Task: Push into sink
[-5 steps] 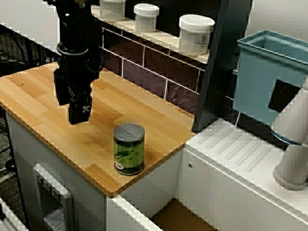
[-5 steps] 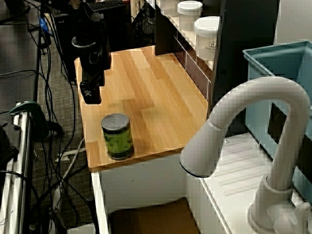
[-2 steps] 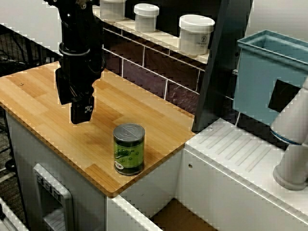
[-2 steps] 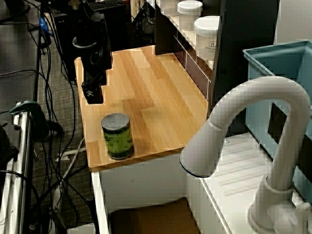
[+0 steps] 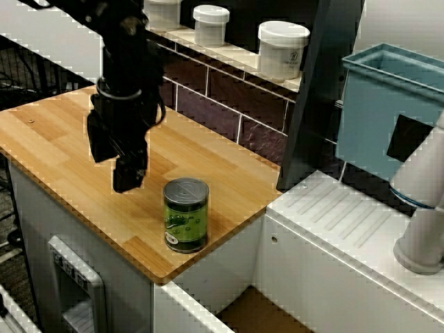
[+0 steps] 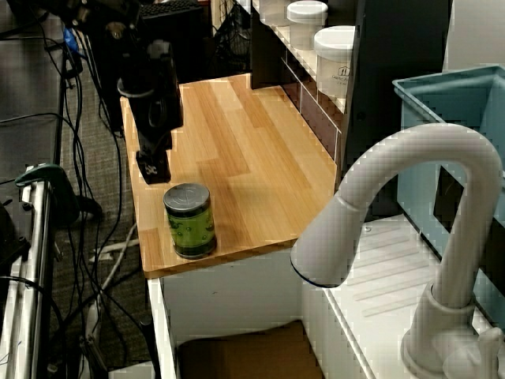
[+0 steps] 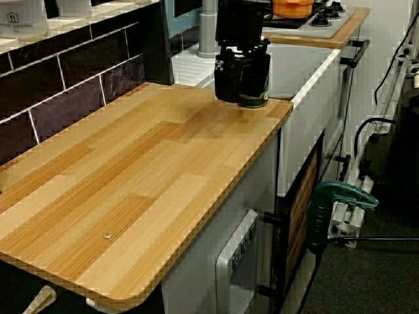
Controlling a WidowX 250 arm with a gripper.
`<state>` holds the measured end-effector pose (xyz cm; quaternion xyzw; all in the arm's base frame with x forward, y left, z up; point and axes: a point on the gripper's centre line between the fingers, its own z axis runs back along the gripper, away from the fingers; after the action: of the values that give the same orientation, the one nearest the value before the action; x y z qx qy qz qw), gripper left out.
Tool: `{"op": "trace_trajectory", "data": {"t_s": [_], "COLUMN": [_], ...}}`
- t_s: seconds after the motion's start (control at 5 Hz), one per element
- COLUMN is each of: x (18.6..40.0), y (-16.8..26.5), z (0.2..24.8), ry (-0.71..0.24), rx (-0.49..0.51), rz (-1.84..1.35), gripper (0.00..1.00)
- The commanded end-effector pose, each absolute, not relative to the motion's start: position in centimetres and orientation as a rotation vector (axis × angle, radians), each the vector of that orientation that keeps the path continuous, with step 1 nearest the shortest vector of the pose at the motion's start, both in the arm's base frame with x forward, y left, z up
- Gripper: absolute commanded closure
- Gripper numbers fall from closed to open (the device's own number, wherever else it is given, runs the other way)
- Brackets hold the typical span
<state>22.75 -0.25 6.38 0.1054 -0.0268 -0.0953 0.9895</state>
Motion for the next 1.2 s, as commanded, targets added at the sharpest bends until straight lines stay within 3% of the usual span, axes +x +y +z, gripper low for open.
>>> {"op": "trace_trajectory", "data": {"t_s": [0.0,0.6,1.0], "x": [24.5,24.6,26.4], "y": [-0.6,-3.8,-7.3], "z": [6.5,6.9,6.8], "ry": [-0.048,-0.034,-0.013], "rx": [0.222,0.223,0.198], "rz": [-0.143,-0.192,-0.186], "gripper": [0.00,0.00,0.00]}}
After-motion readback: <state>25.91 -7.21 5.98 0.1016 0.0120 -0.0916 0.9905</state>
